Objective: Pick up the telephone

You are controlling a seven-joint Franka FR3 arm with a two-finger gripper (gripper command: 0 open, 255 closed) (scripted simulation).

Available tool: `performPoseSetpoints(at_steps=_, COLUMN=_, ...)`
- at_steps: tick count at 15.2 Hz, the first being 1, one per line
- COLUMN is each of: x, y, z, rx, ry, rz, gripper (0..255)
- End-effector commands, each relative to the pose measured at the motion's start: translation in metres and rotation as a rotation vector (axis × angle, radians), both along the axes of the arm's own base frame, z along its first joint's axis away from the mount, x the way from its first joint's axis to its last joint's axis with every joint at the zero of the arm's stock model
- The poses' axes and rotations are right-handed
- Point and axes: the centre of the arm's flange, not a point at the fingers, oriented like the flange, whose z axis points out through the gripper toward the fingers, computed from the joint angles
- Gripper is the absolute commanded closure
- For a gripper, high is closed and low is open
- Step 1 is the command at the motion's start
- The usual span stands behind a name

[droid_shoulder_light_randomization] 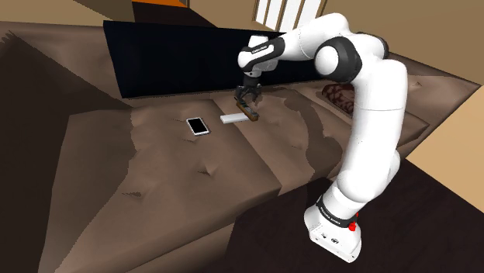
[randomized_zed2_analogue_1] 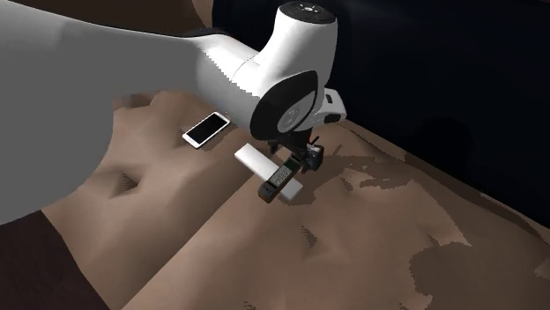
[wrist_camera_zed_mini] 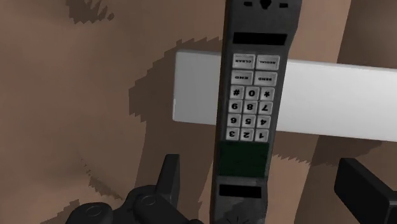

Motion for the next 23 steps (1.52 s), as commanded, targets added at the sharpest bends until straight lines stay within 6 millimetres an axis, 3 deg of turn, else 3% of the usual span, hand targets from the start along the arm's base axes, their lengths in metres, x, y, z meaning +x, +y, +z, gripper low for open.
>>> performPoseSetpoints(at_steps=1, x=0.011, y=-0.007, z=-0.005, rx=0.001, ry=0.0, rz=-0.007, gripper=0)
performPoseSetpoints(at_steps=8, x=0.011, y=-0.007, z=-0.045, rx=0.001, ry=0.0, rz=-0.007, gripper=0)
performPoseSetpoints(at_steps=10, x=0.011, y=-0.007, z=-0.045, rx=0.001, ry=0.0, rz=-0.007, gripper=0)
performPoseSetpoints(at_steps=11, x=0.011, y=-0.007, z=-0.045, rx=0.001, ry=0.0, rz=-0.007, gripper=255)
performPoseSetpoints(at_steps=20, x=0.011, y=-0.007, z=-0.045, rx=0.001, ry=0.0, rz=-0.007, gripper=255)
performPoseSetpoints(at_steps=23, x=0.011, y=-0.007, z=-0.029, rx=0.001, ry=0.0, rz=-0.007, gripper=255)
